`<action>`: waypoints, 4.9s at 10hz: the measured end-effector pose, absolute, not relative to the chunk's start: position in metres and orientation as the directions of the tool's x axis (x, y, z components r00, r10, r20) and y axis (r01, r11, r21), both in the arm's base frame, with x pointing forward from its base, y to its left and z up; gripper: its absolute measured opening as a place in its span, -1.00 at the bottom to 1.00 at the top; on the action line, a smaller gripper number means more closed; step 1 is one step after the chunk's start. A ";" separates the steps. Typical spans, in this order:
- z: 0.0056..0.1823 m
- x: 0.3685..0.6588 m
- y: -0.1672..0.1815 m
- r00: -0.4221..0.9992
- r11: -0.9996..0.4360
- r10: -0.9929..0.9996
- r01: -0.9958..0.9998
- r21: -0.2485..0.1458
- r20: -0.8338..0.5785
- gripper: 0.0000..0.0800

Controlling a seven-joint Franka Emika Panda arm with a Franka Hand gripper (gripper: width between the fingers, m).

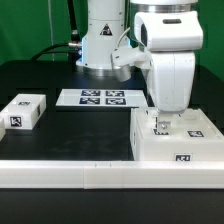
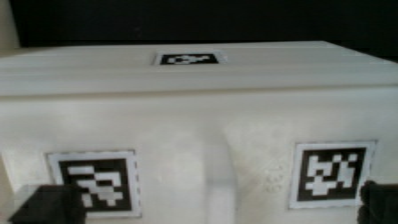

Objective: Assemble cabinet

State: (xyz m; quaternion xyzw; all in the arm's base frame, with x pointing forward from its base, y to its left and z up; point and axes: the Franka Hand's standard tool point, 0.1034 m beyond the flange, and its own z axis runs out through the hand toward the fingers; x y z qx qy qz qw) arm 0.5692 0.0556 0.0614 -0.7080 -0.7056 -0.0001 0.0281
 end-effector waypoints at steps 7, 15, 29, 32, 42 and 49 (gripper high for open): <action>0.061 0.569 0.056 0.004 -0.003 0.999 0.999 -0.040 0.040 0.99; 0.077 0.535 0.068 0.315 -0.314 0.949 0.948 -0.052 0.001 0.99; 0.068 0.506 0.095 0.993 -0.991 -0.100 -0.104 -0.084 -0.059 0.99; 0.066 0.505 0.098 0.980 -0.974 -0.191 -0.197 -0.109 -0.061 0.99; 0.041 0.472 0.103 0.994 -0.996 -0.076 -0.079 -0.038 -0.085 0.99; 0.008 0.477 0.088 0.998 -0.998 -0.050 -0.051 -0.041 -0.034 0.99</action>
Offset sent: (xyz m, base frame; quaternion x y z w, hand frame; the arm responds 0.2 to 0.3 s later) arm 0.0000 0.0000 0.0000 0.0000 0.0000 0.0000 1.0000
